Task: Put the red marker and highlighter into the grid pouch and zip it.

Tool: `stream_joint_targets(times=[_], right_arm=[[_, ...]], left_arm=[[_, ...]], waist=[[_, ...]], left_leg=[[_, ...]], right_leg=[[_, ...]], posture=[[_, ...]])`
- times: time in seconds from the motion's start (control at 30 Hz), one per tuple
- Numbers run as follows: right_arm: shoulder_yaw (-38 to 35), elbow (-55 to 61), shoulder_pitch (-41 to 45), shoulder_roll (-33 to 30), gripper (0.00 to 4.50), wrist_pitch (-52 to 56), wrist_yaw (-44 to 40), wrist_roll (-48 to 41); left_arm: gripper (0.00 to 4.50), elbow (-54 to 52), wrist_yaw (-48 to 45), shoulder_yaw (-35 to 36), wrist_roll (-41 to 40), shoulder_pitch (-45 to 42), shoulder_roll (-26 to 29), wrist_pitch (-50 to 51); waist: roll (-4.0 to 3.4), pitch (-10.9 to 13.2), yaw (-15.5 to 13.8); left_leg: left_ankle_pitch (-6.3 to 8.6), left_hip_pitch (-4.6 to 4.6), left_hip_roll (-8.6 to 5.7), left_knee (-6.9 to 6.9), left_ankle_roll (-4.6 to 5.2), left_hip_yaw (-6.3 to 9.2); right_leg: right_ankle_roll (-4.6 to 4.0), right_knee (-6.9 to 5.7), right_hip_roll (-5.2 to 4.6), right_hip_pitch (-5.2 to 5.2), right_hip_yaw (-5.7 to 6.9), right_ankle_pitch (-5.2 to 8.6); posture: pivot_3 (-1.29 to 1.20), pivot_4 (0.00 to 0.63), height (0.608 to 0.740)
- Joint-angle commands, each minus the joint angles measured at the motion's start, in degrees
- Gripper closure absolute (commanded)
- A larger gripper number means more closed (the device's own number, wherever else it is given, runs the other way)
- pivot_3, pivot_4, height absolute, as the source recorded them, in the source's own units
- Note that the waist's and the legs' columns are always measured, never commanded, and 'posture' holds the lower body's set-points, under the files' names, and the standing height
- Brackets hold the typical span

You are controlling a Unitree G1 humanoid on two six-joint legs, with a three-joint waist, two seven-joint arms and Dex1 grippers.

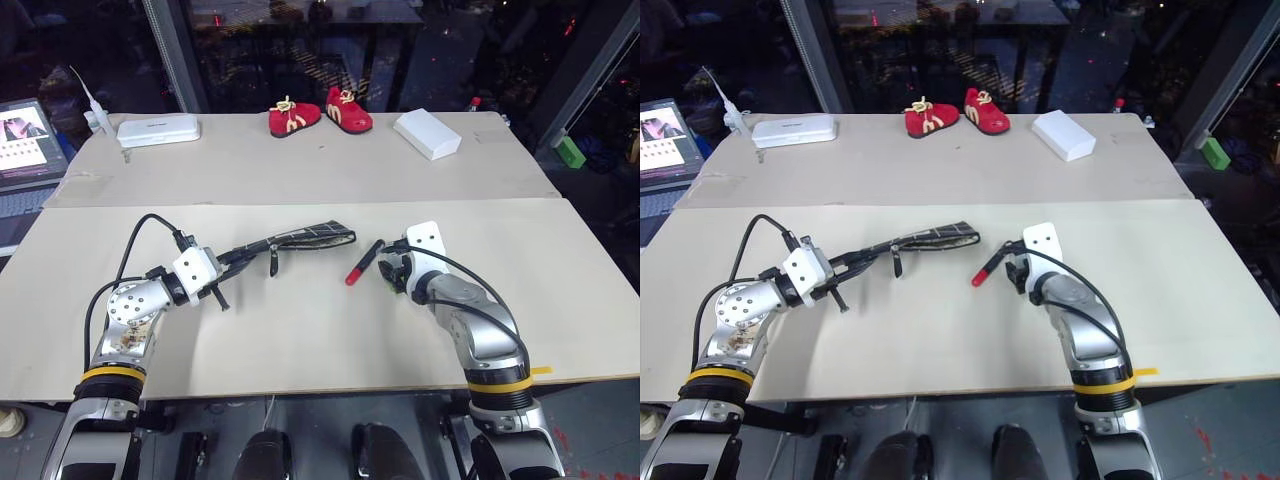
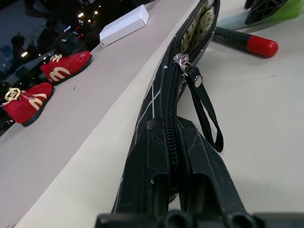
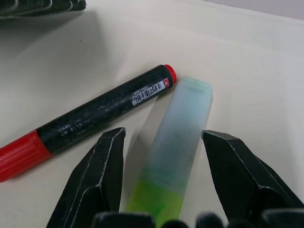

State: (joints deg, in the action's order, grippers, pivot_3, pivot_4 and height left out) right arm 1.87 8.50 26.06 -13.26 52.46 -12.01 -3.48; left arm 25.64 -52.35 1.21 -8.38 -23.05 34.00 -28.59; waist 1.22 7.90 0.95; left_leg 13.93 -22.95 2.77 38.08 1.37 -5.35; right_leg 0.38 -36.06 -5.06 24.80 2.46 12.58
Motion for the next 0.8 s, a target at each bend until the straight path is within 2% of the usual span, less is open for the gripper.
stream_joint_targets(times=[0.03,0.6,0.73,0.8], right_arm=[[-0.12,0.77,-0.02,-0.44,1.62,-2.35,0.26,0.38],[-3.89,-4.40,-1.53,2.56,1.62,-4.65,2.88,-0.55],[-4.15,-4.71,-1.49,2.38,2.67,-4.67,3.42,-0.12],[-4.42,-4.71,-1.40,2.31,3.35,-4.70,3.53,-0.19]], left_arm=[[4.50,-1.88,0.27,1.25,-0.97,0.12,0.89,-0.12],[4.50,-1.88,0.21,1.04,-0.88,-0.21,0.89,-0.30],[4.50,-1.69,0.25,1.01,-0.86,-0.85,0.83,-0.20],[4.50,-1.73,0.27,1.01,-0.87,-0.97,0.82,-0.13]], waist=[[0.00,0.00,-0.01],[0.00,0.00,-0.05],[0.00,0.00,-0.05],[0.00,0.00,-0.06]], left_leg=[[0.00,0.00,0.00,0.00,0.00,0.00],[0.00,0.08,0.00,0.00,0.00,0.00],[0.00,0.08,0.00,0.00,0.00,0.02],[0.00,0.08,0.00,0.00,0.00,0.02]], right_leg=[[0.00,0.00,0.00,0.00,0.00,0.00],[0.00,-0.02,-0.01,-0.06,-0.02,0.00],[0.00,-0.02,0.00,-0.06,-0.02,0.00],[0.00,-0.02,0.00,-0.06,-0.02,0.00]], posture=[[0.00,0.150,0.740],[0.00,0.150,0.740],[0.00,0.150,0.740],[0.00,0.150,0.740]])
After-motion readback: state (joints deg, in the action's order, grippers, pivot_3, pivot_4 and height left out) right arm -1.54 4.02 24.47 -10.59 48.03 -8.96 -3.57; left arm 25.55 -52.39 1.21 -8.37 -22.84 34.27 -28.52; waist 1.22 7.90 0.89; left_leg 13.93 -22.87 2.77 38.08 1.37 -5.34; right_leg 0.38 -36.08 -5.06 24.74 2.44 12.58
